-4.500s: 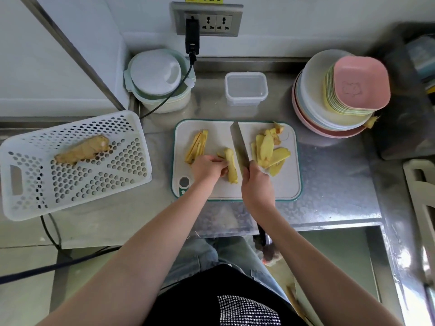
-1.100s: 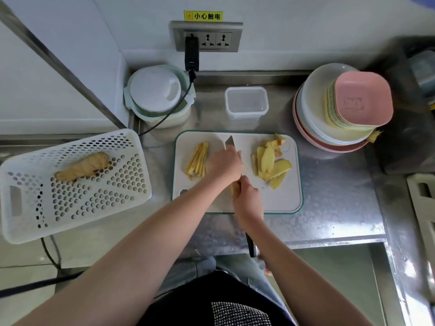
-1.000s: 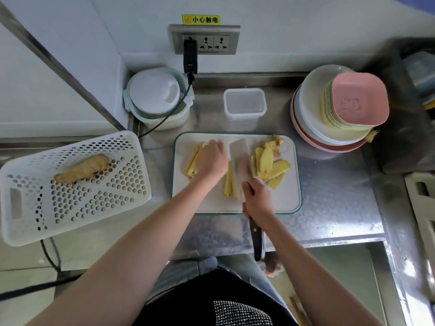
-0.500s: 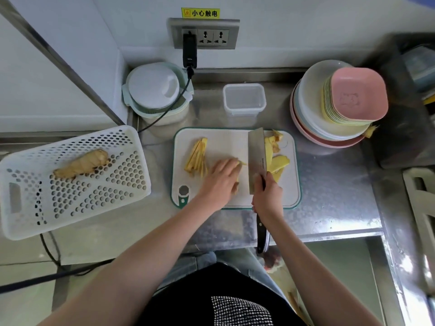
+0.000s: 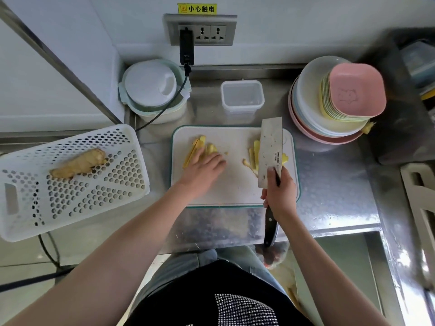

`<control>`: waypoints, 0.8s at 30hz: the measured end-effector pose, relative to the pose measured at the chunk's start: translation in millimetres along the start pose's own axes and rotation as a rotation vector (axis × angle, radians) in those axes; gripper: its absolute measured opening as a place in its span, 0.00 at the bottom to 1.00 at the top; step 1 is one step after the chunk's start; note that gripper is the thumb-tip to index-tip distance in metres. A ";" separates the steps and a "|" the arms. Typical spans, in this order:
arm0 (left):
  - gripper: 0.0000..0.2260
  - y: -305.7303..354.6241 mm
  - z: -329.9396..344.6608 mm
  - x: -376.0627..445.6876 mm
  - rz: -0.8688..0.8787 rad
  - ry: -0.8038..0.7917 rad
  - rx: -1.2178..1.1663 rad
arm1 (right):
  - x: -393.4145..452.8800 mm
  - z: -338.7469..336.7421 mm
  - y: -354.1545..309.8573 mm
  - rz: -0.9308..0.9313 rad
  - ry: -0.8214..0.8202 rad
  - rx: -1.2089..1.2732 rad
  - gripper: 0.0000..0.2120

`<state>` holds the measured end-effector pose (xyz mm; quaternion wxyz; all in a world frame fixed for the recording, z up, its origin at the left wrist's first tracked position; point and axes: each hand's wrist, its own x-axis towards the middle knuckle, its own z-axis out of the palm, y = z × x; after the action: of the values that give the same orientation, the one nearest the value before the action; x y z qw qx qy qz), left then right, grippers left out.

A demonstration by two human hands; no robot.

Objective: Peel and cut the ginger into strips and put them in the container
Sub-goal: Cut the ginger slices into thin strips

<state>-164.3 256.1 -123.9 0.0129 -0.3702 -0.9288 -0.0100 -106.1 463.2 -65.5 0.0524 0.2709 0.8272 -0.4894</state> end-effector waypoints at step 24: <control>0.13 23.4 -20.1 66.3 -0.116 -0.197 -0.137 | -15.9 -8.4 12.6 0.058 0.005 0.002 0.11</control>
<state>-196.0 318.1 -101.5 -0.1042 -0.3153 -0.9425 -0.0379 -84.8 468.6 -65.5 0.0642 0.2959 0.8188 -0.4877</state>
